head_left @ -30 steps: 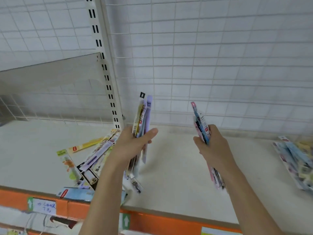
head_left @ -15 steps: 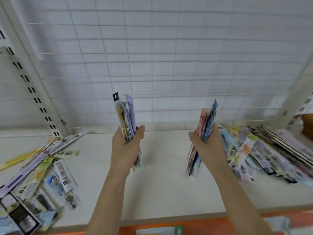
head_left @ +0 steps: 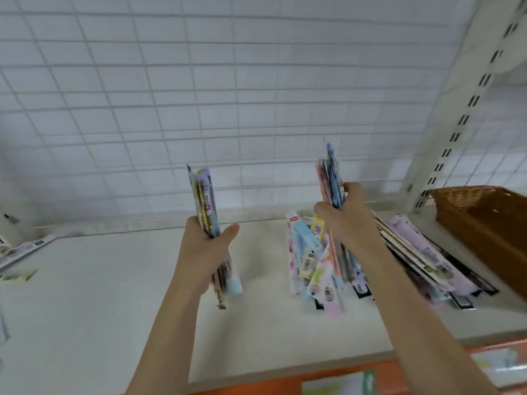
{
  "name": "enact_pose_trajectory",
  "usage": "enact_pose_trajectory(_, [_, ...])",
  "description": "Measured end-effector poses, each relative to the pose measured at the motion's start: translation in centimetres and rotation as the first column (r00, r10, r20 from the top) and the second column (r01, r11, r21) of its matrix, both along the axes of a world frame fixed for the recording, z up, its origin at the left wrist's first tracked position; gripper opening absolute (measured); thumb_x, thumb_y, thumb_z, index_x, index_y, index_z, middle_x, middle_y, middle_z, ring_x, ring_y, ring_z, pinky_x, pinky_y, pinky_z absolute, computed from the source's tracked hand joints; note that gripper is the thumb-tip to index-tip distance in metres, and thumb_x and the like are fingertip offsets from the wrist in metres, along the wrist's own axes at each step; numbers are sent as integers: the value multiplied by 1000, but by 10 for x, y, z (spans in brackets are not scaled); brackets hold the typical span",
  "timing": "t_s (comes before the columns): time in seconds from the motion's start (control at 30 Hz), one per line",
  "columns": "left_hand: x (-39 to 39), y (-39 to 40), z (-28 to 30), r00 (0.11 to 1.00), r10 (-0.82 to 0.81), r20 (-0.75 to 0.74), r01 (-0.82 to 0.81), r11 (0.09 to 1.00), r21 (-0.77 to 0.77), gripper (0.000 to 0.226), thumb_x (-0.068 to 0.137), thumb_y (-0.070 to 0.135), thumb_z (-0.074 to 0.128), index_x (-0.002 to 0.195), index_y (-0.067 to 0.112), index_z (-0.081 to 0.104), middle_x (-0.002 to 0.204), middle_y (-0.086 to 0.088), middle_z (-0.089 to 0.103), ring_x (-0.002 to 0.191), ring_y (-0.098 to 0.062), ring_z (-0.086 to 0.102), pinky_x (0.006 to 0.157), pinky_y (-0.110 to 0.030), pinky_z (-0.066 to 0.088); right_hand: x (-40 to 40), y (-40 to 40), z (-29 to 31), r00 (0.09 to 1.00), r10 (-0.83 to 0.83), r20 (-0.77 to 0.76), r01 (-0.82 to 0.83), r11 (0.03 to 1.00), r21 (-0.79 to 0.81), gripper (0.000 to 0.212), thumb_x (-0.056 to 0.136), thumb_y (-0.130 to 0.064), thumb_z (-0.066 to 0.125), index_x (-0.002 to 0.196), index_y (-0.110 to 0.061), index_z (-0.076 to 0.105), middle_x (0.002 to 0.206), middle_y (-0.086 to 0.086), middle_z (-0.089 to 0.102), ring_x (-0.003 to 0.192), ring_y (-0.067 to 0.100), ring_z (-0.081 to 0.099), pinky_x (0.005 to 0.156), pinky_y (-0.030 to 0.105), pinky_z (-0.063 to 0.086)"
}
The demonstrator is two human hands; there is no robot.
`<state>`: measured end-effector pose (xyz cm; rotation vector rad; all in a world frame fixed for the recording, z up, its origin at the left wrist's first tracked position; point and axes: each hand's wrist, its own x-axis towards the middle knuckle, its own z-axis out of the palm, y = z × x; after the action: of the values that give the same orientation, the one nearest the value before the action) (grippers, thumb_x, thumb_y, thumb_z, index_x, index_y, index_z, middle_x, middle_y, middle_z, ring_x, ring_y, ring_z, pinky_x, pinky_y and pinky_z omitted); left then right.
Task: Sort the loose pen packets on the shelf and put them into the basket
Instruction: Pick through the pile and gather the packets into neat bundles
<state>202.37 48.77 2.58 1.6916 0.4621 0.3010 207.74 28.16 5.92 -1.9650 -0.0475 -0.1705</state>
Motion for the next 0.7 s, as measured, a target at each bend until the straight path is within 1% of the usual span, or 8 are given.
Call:
enact_pose_trajectory(0.1, [12, -28, 3, 986, -139, -93, 141, 990, 14, 27, 84, 17, 67, 95, 7, 44, 76, -8, 42, 66, -19, 46, 62, -29, 42, 23, -35, 2, 981, 13, -194, -37, 992, -120, 43, 82, -19, 64, 115, -8, 39, 75, 2, 46, 61, 16, 45, 53, 29, 34])
enact_pose_trajectory(0.2, [21, -55, 3, 965, -189, -180, 202, 978, 59, 21, 84, 15, 64, 91, 7, 46, 75, -8, 44, 64, -18, 45, 60, -30, 41, 34, -61, -4, 942, 1, -334, -83, 969, -232, 71, 83, -27, 65, 138, -4, 28, 103, 8, 51, 88, 23, 54, 64, 31, 37])
enact_pose_trajectory(0.27, [27, -72, 0, 952, -211, -219, 235, 968, 85, 23, 83, 13, 63, 77, 12, 41, 67, -6, 39, 58, -18, 41, 57, -28, 37, 36, -75, -12, 936, -6, -352, -85, 966, -242, 80, 86, -25, 62, 146, -2, 15, 123, 14, 49, 106, 27, 53, 73, 31, 37])
enact_pose_trajectory(0.33, [34, -87, -2, 937, -229, -265, 274, 950, 147, 28, 82, 12, 62, 70, 14, 37, 64, -4, 37, 58, -19, 40, 56, -27, 34, 36, -85, -19, 943, -9, -331, -75, 968, -240, 85, 87, -24, 62, 147, 0, 8, 131, 18, 46, 107, 28, 50, 77, 30, 35])
enact_pose_trajectory(0.4, [41, -100, -3, 922, -237, -307, 308, 928, 211, 25, 82, 14, 62, 69, 14, 41, 65, -3, 41, 58, -18, 43, 55, -26, 35, 36, -88, -24, 948, 11, -318, -94, 965, -245, 87, 87, -23, 62, 147, 0, 4, 109, 13, 56, 84, 21, 50, 67, 28, 38])
enact_pose_trajectory(0.5, [52, -116, -3, 918, -232, -323, 318, 915, 248, 16, 80, 16, 63, 70, 13, 52, 67, -3, 51, 59, -17, 50, 54, -24, 38, 36, -86, -31, 964, 24, -266, -98, 959, -266, 68, 84, -14, 61, 135, -2, 17, 71, 2, 45, 56, 12, 44, 48, 26, 32])
enact_pose_trajectory(0.6, [59, -132, -4, 911, -226, -344, 331, 899, 287, 12, 80, 19, 65, 79, 8, 62, 74, -6, 58, 68, -21, 56, 53, -24, 40, 34, -86, -37, 980, 30, -196, -88, 952, -293, 60, 82, -10, 61, 129, -2, 24, 68, 0, 42, 54, 11, 42, 47, 24, 32])
enact_pose_trajectory(0.7, [59, -142, -9, 905, -178, -386, 325, 875, 359, 26, 83, 20, 62, 64, 11, 47, 66, -3, 49, 60, -15, 47, 47, -22, 33, 31, -86, -43, 985, 47, -166, -94, 953, -289, 62, 81, -9, 62, 130, -4, 25, 71, 0, 44, 57, 13, 45, 47, 25, 33])
